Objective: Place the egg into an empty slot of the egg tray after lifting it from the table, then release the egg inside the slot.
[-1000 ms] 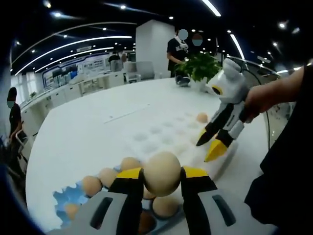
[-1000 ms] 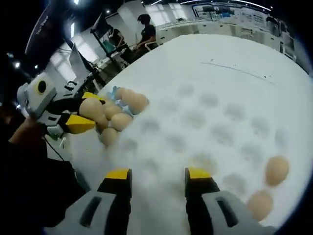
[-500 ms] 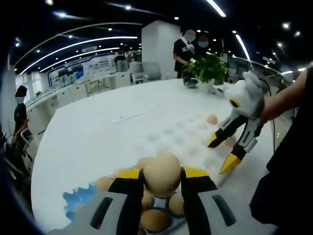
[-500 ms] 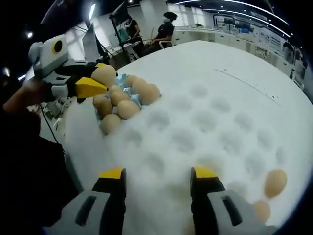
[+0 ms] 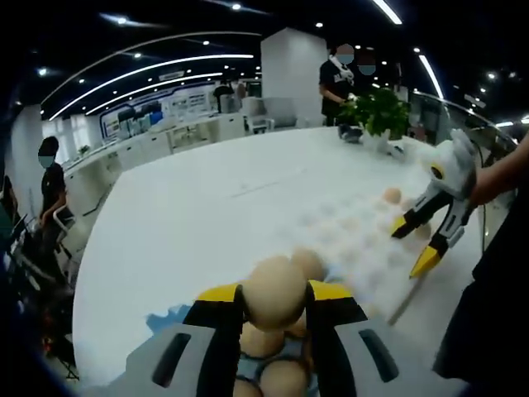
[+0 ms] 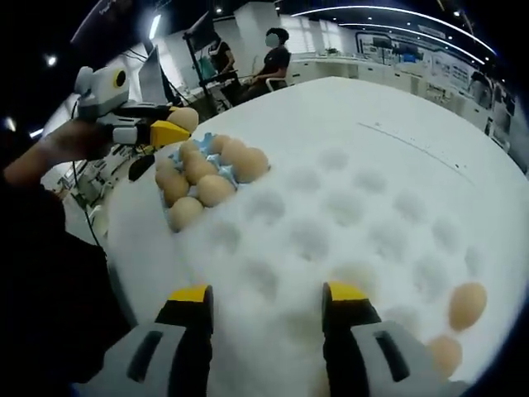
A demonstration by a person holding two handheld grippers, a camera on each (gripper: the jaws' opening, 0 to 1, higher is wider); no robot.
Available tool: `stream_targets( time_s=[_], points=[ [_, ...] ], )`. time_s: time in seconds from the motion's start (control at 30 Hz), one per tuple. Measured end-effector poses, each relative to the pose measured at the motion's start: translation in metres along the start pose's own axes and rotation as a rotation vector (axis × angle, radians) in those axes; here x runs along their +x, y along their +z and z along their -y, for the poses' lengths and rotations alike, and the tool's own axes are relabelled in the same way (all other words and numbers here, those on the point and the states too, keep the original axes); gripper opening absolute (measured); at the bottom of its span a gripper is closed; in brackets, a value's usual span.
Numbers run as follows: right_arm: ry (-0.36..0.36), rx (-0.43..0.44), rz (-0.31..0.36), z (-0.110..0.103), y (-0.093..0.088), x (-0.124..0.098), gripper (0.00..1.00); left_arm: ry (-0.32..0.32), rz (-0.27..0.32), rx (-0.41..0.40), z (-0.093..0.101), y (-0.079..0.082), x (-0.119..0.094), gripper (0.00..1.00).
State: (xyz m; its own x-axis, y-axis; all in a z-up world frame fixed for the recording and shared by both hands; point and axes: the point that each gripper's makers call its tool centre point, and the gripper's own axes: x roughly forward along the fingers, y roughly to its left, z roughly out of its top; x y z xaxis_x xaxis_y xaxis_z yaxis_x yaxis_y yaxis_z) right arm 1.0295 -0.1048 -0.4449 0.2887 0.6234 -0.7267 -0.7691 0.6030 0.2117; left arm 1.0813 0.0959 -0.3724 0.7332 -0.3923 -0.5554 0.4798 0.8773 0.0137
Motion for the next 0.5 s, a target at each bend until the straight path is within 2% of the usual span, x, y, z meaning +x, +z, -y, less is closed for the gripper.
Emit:
stream_targets(
  time_s=[0.5],
  points=[
    [-0.008, 0.013, 0.014, 0.001, 0.001, 0.001, 0.55, 0.040, -0.049, -0.006, -0.030, -0.012, 0.005, 0.30]
  ],
)
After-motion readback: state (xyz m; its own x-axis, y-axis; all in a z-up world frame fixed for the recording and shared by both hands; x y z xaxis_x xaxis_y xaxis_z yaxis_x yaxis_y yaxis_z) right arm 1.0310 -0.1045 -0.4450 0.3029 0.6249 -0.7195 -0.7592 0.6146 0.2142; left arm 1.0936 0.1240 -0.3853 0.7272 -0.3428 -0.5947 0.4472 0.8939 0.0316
